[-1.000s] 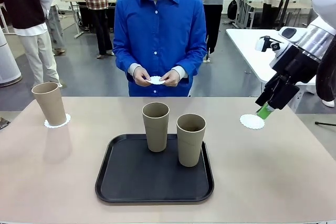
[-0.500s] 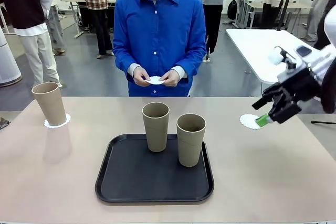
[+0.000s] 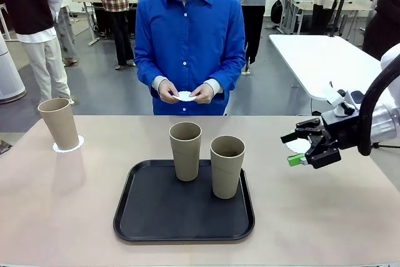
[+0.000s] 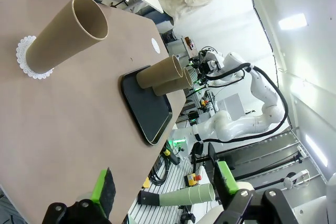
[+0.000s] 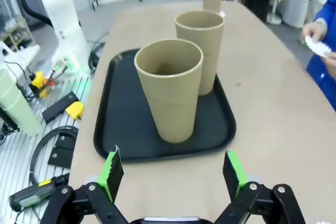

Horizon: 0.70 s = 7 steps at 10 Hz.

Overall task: Place coasters on the table and set cups on them.
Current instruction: Take one Reusable plastic cup from the Flat Tray and place it on a coaster set by the human.

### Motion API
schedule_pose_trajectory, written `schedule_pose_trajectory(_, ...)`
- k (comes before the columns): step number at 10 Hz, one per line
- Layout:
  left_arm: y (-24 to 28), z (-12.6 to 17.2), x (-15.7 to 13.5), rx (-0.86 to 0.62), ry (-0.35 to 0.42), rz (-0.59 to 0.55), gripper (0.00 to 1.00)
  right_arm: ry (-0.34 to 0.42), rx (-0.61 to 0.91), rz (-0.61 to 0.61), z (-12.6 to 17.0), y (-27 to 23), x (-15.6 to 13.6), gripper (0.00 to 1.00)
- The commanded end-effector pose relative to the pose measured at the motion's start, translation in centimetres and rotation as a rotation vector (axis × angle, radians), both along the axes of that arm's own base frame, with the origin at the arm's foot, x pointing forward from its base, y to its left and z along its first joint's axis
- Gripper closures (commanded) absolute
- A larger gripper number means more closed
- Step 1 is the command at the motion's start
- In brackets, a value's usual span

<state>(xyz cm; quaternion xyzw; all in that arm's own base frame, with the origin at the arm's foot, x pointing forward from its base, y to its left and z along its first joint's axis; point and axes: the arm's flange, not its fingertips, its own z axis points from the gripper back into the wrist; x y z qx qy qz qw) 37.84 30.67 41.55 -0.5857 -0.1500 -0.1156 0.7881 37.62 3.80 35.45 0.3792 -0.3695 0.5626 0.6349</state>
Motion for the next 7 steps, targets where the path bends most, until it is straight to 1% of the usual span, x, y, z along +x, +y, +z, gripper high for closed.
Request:
schedule_pose_trajectory(1,0.1,0.2,-0.1,0.002,0.007,0.003,0.00,0.009,-0.021,-0.026,-2.0,0.3,1.5,0.00)
schedule_pose_trajectory(2,0.1,0.2,-0.1,0.002,0.007,0.003,0.00,0.020,-0.030,-0.037,-2.5,0.3,1.8,0.00)
schedule_pose_trajectory(3,0.1,0.2,-0.1,0.002,0.007,0.003,0.00,0.011,0.004,-0.005,-1.1,0.1,0.2,0.00)
schedule_pose_trajectory(7,0.1,0.2,-0.1,0.002,0.007,0.003,0.00,0.011,0.004,-0.005,-1.1,0.1,0.2,0.00)
